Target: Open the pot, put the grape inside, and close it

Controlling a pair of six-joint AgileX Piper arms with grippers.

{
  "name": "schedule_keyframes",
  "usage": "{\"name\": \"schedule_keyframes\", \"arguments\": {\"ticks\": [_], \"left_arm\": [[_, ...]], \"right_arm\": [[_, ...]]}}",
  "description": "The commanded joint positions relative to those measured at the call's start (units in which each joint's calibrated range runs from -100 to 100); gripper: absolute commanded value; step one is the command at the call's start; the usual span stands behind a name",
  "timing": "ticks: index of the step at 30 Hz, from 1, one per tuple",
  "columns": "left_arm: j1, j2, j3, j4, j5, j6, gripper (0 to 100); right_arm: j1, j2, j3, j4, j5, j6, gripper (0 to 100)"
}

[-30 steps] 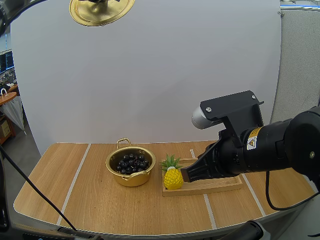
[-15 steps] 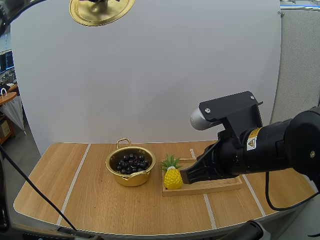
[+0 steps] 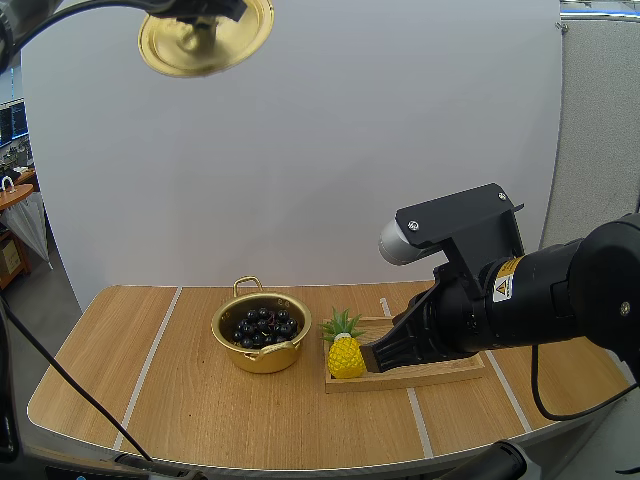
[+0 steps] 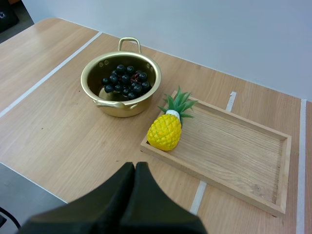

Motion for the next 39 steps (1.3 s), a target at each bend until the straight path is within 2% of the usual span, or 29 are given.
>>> {"name": "schedule_keyframes", "arguments": {"ticks": [1,11,19,26,39], "left_arm": [[-0.05,0.49,1.39,-1.12,4.19,0.64,0],[-0.05,0.57,16.21,-3.27,4.19,5.69,0],[-0.05,0.57,31.66,-11.02,4.02,11.58,0],[-0.05,1.48,43.66,-11.67,-10.19,16.08,0],[-0.05,18.47,45.23,-10.95,-13.09,17.05,0]], "right_arm": [[-0.2,-0.62,0.08,0.17,0.19,-0.49,0],[-0.2,-0.62,0.08,0.17,0.19,-0.49,0],[-0.2,-0.62,0.08,0.28,0.19,-0.43,0],[-0.2,-0.62,0.08,0.21,0.19,-0.52,0],[-0.2,-0.62,0.08,0.21,0.19,-0.52,0]]}}
